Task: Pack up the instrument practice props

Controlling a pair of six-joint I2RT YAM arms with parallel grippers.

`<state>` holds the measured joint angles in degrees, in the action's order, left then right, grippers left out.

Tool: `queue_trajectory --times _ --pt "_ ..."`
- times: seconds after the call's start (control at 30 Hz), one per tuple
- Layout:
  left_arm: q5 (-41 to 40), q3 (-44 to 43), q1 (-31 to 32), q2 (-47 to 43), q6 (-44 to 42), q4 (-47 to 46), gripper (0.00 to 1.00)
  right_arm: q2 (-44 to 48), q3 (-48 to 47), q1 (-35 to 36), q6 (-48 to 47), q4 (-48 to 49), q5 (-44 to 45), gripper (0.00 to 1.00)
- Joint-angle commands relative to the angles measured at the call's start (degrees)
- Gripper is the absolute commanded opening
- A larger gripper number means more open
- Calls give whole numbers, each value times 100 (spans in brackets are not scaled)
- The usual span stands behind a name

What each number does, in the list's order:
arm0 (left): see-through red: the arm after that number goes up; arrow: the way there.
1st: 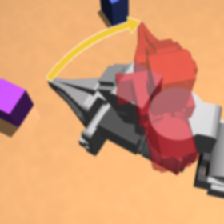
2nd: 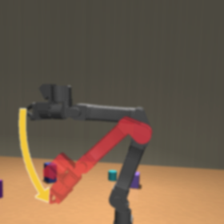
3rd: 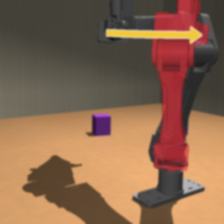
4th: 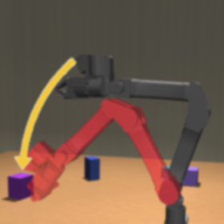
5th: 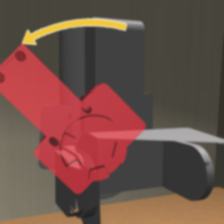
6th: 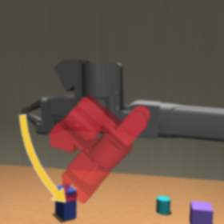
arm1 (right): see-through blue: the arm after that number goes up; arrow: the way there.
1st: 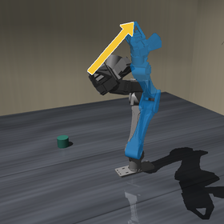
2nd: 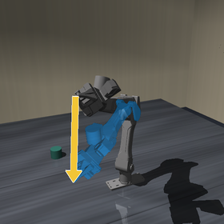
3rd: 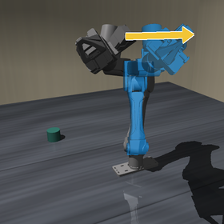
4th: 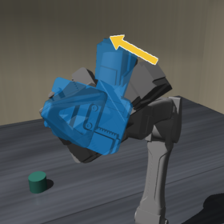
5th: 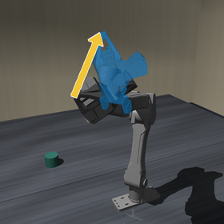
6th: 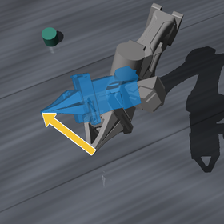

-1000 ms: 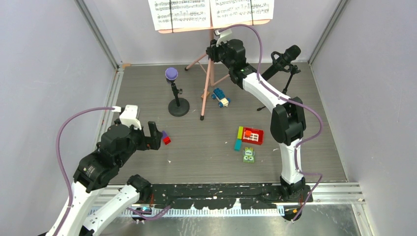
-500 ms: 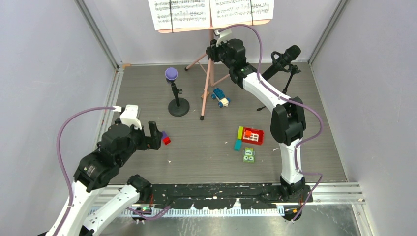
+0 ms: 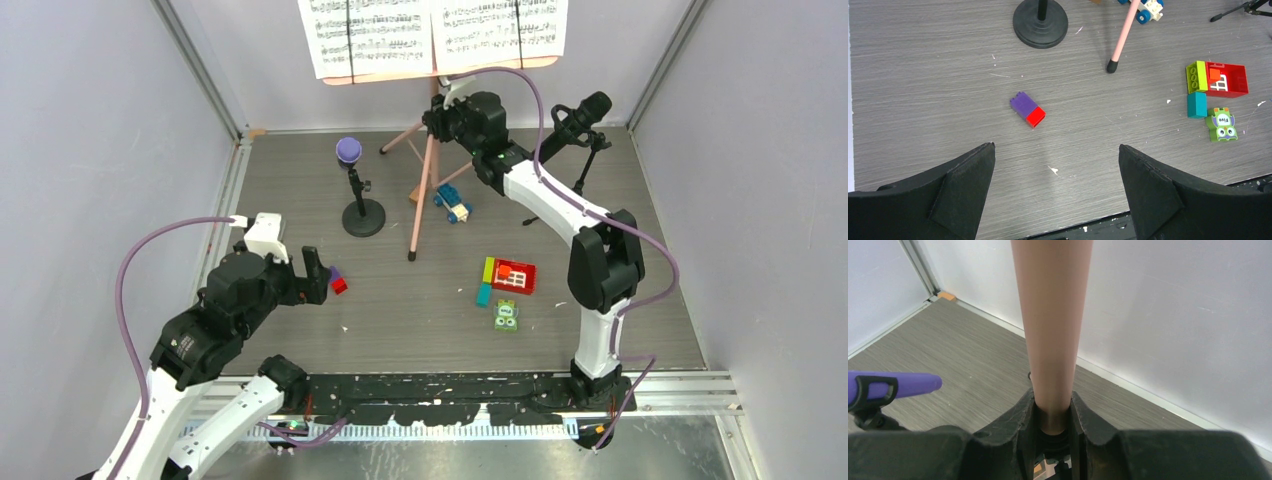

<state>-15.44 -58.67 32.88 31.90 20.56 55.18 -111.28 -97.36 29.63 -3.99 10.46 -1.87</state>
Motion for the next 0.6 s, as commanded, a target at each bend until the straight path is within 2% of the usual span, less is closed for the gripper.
queue_trajectory --times 0.0,0.57 --pt "-16 23 7 14 -52 -82 95 522 306 196 130 -793 -98 0" --pt "14 37 8 -15 -52 -95 95 2425 2394 843 331 -931 620 1"
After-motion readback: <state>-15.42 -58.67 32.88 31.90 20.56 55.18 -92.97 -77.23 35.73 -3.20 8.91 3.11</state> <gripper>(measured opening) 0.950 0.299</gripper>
